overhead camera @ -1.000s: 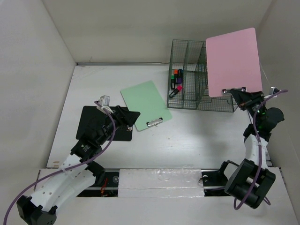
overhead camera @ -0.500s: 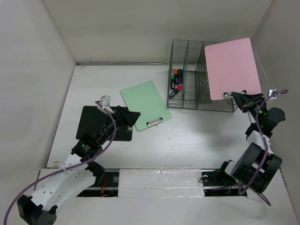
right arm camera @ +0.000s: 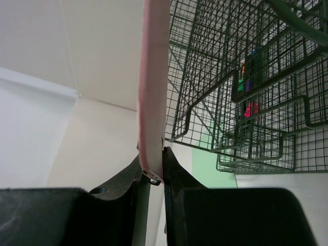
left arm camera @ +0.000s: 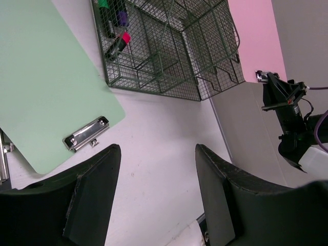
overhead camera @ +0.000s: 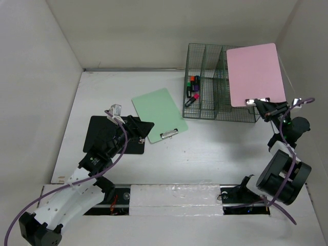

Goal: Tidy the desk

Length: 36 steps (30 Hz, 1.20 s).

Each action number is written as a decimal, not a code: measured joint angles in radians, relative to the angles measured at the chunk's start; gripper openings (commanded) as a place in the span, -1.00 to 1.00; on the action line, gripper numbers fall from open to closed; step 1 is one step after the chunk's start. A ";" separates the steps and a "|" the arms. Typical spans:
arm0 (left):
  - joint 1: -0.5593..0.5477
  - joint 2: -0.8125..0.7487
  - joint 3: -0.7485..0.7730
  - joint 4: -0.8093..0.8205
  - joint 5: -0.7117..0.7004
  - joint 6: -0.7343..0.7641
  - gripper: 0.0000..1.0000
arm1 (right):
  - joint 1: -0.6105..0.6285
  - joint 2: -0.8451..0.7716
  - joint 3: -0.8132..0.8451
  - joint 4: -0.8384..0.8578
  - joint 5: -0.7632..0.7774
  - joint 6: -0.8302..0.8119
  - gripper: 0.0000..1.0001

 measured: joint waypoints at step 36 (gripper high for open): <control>0.000 -0.002 0.000 0.006 -0.003 0.000 0.12 | 0.153 0.084 0.090 -0.159 0.214 -0.088 -0.74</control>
